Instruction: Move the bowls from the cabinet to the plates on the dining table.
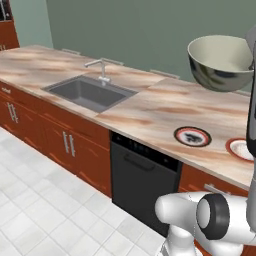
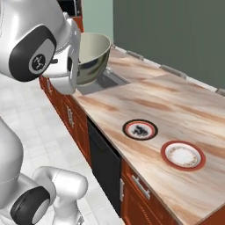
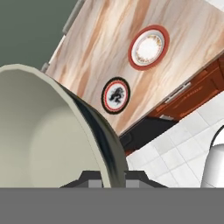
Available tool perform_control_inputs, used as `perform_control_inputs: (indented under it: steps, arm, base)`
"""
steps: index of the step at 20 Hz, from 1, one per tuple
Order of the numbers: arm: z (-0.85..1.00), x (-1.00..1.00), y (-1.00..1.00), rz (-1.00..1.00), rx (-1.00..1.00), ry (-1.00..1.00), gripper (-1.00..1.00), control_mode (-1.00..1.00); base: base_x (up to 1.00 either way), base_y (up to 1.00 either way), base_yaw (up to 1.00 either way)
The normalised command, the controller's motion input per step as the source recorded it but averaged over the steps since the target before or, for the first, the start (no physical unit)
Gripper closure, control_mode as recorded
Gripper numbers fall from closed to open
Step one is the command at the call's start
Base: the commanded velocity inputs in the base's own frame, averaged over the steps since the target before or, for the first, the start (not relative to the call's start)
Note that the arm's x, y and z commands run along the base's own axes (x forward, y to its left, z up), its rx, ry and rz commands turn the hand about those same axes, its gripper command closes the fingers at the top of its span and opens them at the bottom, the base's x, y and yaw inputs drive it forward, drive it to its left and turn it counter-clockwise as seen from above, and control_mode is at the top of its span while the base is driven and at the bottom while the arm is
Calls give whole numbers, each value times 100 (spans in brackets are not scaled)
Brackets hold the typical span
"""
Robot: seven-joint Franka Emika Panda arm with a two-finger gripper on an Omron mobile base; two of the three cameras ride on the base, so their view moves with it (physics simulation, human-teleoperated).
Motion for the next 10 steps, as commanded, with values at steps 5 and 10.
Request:
perform_control_inputs:
  steps: [5, 10]
  arm:
    - [0, 0, 0, 0, 0, 0, 100, 100]
    - [0, 0, 0, 0, 0, 0, 100, 100]
  base:
    - [-1, -7, -23]
    - [0, 0, -25]
